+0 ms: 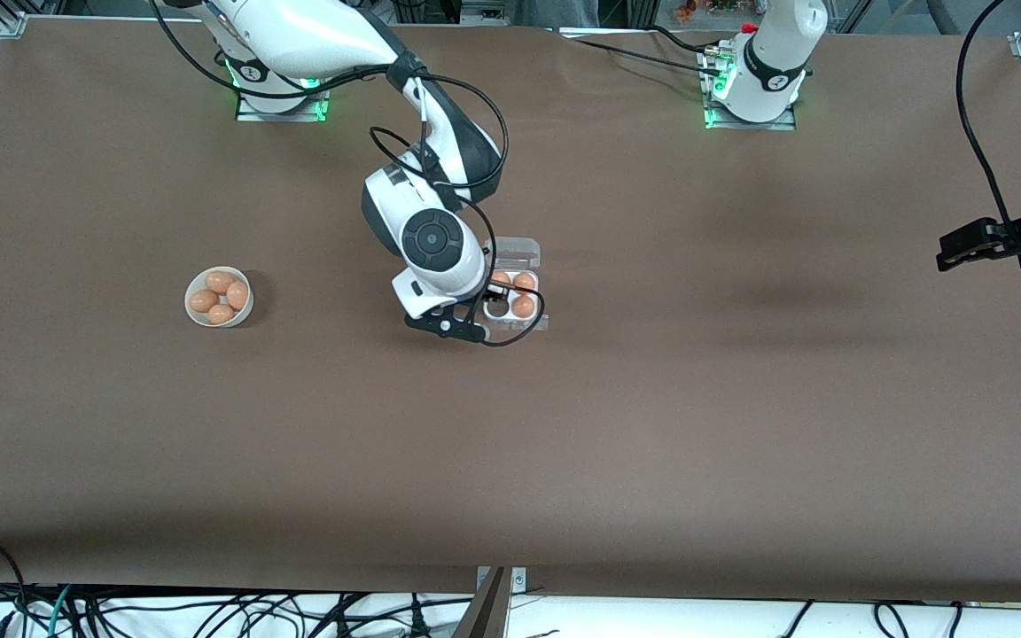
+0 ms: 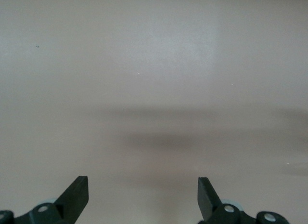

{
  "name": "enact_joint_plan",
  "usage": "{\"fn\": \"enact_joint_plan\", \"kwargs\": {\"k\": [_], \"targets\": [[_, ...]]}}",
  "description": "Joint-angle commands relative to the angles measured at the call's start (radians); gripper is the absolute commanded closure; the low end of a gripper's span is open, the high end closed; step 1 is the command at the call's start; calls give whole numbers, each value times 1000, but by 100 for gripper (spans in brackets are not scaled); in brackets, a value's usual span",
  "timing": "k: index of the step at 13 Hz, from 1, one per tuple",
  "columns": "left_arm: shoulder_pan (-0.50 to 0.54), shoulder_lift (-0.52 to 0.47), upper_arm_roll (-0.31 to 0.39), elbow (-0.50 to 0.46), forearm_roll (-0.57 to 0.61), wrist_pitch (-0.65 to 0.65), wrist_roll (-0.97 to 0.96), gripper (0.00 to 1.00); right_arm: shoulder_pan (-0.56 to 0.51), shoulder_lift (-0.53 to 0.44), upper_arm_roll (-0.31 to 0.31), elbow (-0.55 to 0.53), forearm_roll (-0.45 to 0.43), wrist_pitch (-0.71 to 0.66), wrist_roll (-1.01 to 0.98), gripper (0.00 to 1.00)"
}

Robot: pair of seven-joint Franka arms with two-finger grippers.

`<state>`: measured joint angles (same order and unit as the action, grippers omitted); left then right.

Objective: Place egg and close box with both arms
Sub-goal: 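Carry the egg with the right gripper over the empty box slot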

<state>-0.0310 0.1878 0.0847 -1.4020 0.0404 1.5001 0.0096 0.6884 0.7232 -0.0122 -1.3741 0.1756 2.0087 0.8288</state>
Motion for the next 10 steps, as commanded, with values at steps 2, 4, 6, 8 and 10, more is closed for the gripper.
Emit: {"fn": "enact_joint_plan", "kwargs": {"k": [2,4,6,8,10], "targets": [[-1,-2,-10,20,29,-20,15,0,-4,67,32,55,16,76,6,72],[-1,-2,-11,20,29,-20,15,0,-4,79,40,56,16,96,6,71],[-1,-2,-10,20,30,-20,15,0,-3,91,43,56,16,119,7,71],[-1,-2,-10,20,30,-20,15,0,-3,91,43,55,16,117,6,71],[-1,-2,-10,20,30,-20,15,0,-3,102,44,55,16,117,7,70]]}}
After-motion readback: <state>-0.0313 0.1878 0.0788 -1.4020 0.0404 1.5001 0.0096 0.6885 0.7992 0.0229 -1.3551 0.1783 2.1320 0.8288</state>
